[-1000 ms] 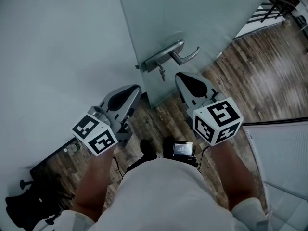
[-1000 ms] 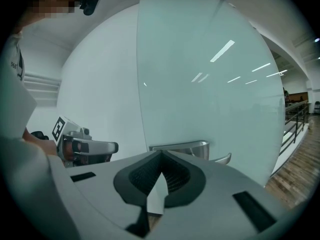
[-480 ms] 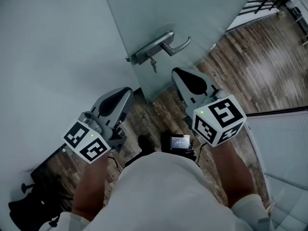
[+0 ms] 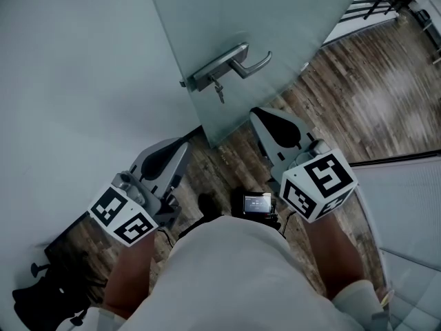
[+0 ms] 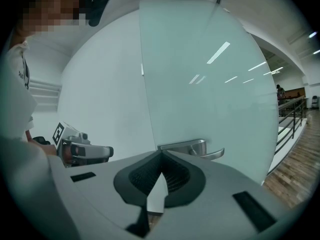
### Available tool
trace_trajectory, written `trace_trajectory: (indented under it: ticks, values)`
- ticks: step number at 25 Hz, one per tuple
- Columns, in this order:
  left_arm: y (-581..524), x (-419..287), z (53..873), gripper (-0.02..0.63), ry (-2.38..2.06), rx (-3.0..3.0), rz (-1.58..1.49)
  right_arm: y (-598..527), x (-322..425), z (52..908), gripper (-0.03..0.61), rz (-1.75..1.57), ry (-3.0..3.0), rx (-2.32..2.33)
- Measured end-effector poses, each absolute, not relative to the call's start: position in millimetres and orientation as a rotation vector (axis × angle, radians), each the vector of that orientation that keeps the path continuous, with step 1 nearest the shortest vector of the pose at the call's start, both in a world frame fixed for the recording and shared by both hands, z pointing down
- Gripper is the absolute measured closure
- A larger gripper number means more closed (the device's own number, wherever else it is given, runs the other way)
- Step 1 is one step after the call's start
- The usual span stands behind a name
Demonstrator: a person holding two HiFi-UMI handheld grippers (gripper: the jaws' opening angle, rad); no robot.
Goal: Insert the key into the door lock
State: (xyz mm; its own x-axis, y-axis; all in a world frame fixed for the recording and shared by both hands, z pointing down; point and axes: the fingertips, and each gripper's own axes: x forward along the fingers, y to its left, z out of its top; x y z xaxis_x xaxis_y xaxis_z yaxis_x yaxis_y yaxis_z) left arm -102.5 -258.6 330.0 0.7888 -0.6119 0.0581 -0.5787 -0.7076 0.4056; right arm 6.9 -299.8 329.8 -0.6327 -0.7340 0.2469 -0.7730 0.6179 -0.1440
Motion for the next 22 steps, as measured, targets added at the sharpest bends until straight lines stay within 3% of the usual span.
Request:
trace_trajectory:
  ticks: [22]
  values:
    - [-229.1, -98.1, 346.1, 0.598, -0.872, 2.530, -0.074, -270.9, 25.1, 339.4, 0.566, 0.436, -2.659, 1.296]
